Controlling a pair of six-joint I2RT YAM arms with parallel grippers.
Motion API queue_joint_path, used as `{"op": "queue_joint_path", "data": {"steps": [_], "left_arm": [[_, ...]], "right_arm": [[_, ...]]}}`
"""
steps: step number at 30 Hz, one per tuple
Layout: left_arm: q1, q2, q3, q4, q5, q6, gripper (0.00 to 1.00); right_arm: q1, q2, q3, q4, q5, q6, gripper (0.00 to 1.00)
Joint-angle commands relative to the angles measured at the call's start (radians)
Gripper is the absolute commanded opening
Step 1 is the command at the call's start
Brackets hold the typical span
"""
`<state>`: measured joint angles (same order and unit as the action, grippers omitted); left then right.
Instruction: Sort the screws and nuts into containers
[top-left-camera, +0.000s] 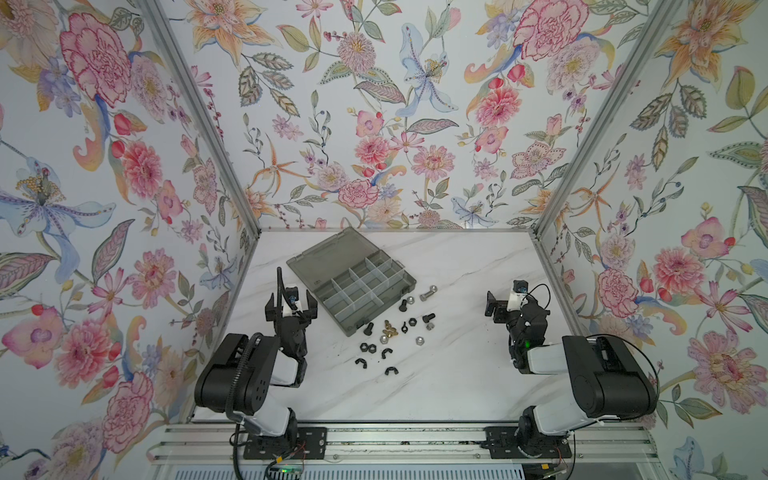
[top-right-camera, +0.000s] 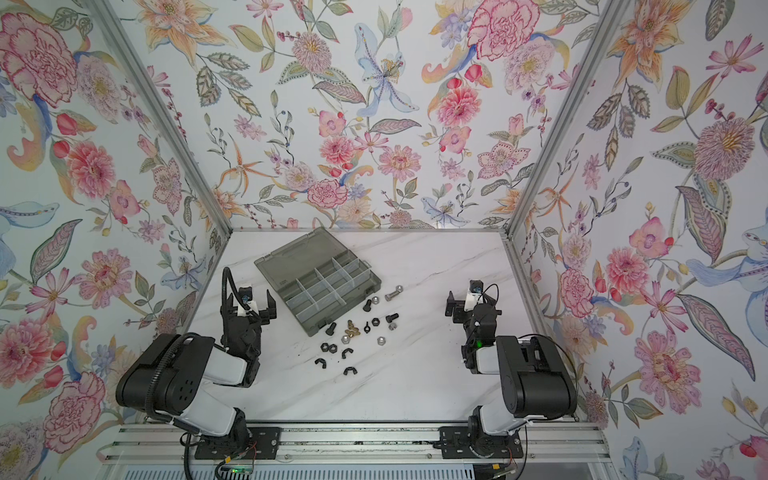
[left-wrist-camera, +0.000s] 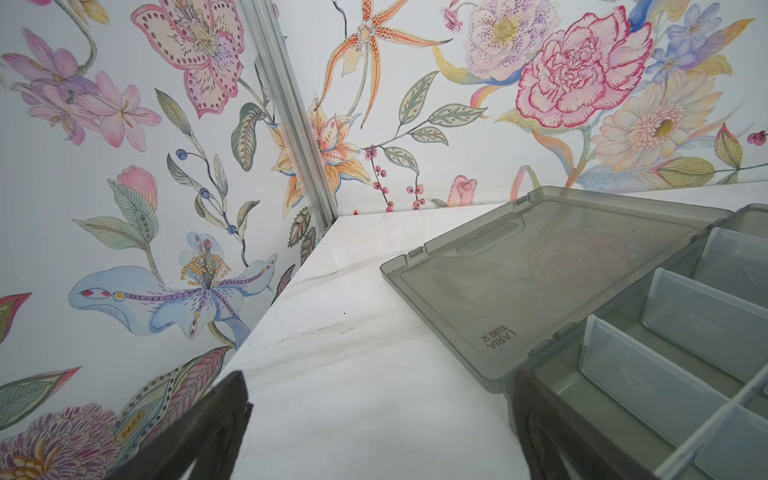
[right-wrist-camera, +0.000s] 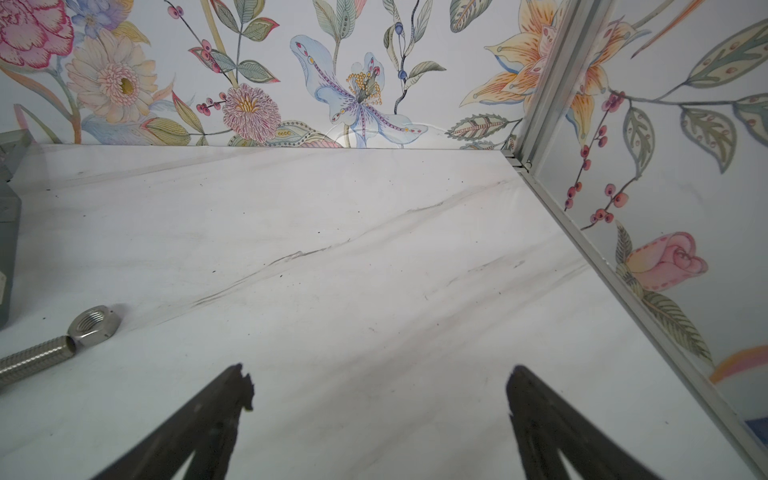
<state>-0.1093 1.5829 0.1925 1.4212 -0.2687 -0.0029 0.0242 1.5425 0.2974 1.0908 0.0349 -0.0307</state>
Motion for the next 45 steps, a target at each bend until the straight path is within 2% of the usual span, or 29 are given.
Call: {"op": "queue_joint_path", "data": {"steps": [1,6,13,17,20,27,36,41,45], "left_arm": [[0.005,-0.08,-0.004,-0.011,0.012,0.014,0.99],[0.002,-0.267,0.01,-0.201,0.031,0.02,0.99],[0.0,-0.558,0.098,-0.601,0.135,-0.13,0.99],[-0.001,-0.664,0.131,-0.806,0.207,-0.252,0.99],[0.0,-0.724,0.14,-0.934,0.257,-0.325,0.99],[-0.003,-0.778,0.176,-1.138,0.373,-0.447,0.99],[-0.011,-0.78,0.198,-1.255,0.466,-0.579,0.99],[-0.018,-0.778,0.192,-1.296,0.479,-0.648,0.99],[-0.028,-0.773,0.2,-1.357,0.47,-0.652,0.99]], "right_arm": [[0.0,-0.032,-0.007,-0.004,-0.018,-0.016,0.99],[0.011,-0.162,0.046,-0.216,-0.082,-0.049,0.99],[0.093,-0.334,0.158,-0.556,-0.266,-0.057,0.99],[0.197,-0.393,0.243,-0.747,-0.36,-0.086,1.0],[0.296,-0.429,0.278,-0.827,-0.382,-0.102,0.99],[0.479,-0.479,0.301,-0.917,-0.343,-0.09,1.0],[0.648,-0.348,0.458,-1.109,-0.254,0.051,0.99],[0.669,-0.218,0.557,-1.18,-0.246,0.098,0.97],[0.67,-0.114,0.62,-1.192,-0.292,0.126,0.91]]}}
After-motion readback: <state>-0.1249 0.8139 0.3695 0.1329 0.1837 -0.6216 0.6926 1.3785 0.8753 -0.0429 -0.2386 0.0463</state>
